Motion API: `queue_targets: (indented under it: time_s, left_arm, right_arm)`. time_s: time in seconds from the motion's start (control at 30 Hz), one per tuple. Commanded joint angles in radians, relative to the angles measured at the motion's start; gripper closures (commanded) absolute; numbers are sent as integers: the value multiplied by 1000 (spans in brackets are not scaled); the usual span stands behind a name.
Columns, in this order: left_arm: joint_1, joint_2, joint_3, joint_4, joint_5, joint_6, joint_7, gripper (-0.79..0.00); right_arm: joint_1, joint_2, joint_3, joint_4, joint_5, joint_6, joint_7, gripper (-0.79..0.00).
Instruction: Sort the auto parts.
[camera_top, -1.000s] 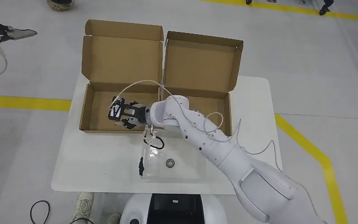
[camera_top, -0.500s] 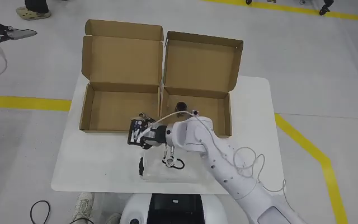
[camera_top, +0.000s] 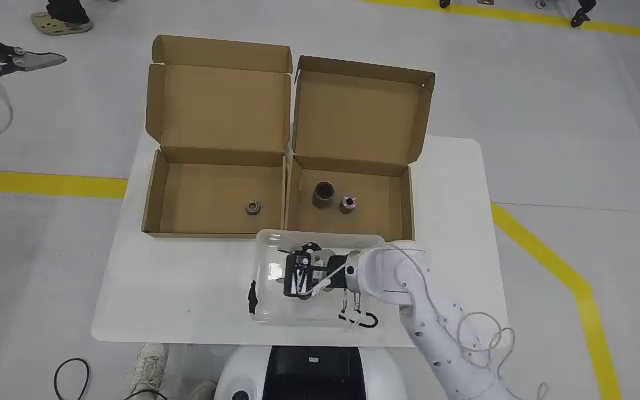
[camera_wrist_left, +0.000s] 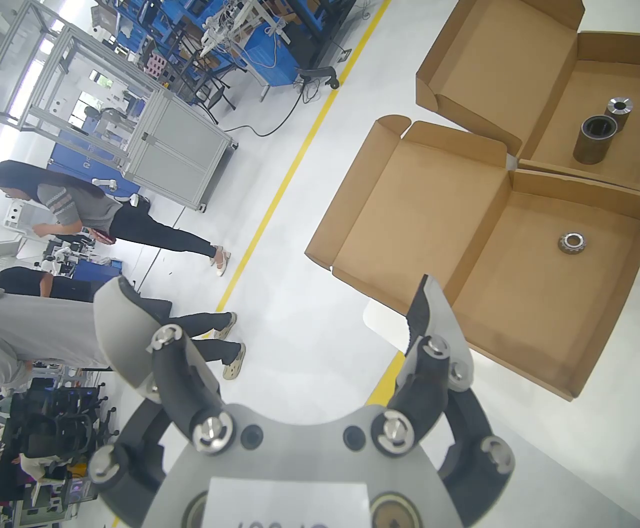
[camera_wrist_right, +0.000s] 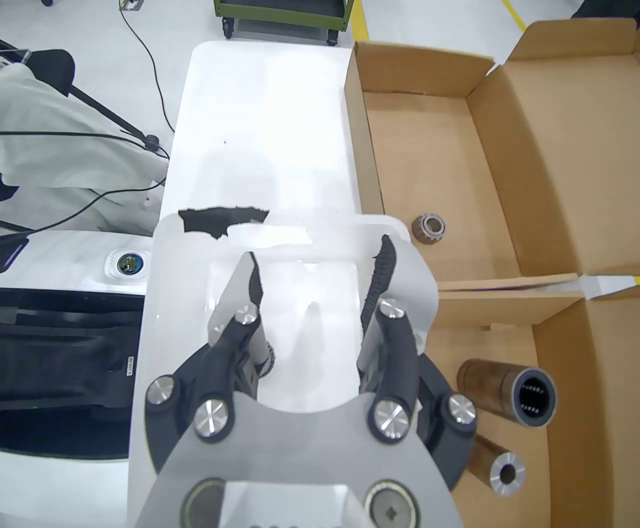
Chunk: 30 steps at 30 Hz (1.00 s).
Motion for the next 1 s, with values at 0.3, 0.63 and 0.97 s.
queue_targets:
  time_s: [0.3, 0.63, 0.97]
  left_arm:
    - [0, 0, 0, 0, 0, 0, 0, -785]
    - [0, 0, 0, 0, 0, 0, 0, -785]
    - [0, 0, 0, 0, 0, 0, 0, -785]
  right_arm:
    - [-14, 56, -50, 30, 9, 1, 109, -345]
    - [39, 82, -115, 71, 45, 1, 202, -360]
    - [59, 89, -151, 84, 35, 40, 219, -372]
